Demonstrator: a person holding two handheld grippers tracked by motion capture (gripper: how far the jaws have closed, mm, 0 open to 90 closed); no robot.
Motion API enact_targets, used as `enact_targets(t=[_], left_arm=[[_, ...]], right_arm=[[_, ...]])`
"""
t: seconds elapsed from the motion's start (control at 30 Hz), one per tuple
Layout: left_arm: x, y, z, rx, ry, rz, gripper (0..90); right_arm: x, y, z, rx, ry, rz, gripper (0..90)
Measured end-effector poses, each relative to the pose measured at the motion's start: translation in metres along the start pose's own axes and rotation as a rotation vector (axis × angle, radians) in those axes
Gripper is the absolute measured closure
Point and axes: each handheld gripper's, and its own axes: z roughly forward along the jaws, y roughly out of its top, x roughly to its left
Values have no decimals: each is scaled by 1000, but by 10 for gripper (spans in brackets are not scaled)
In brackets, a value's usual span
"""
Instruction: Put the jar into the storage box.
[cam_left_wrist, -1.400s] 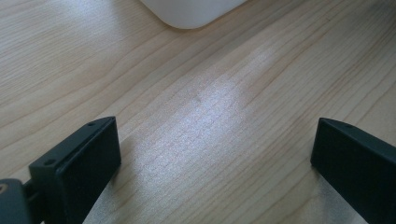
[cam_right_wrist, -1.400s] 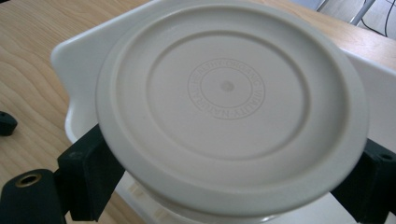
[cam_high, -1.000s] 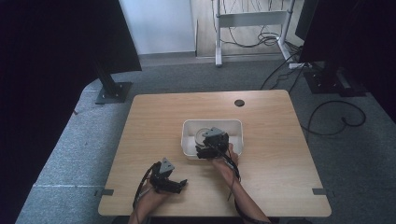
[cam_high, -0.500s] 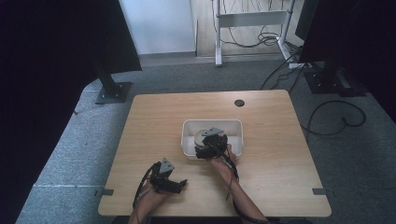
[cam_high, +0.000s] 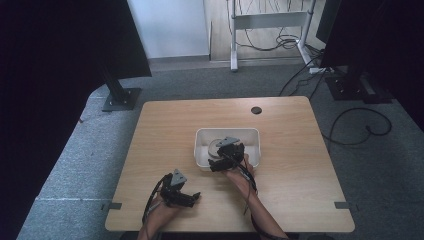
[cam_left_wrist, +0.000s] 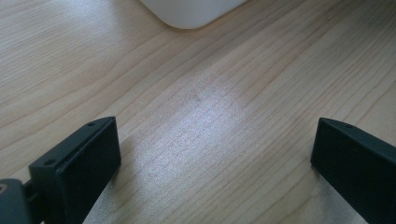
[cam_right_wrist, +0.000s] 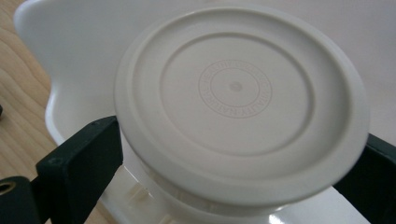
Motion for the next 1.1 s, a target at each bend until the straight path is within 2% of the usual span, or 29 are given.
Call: enact_targets(t=[0.4,1.1], left_arm=[[0,0,0,0,0,0,13],[0,0,0,0,0,0,13]], right_arm=[[-1,2,-16,-28,18,-7,25],[-1,-3,-40,-48,41,-52,31]])
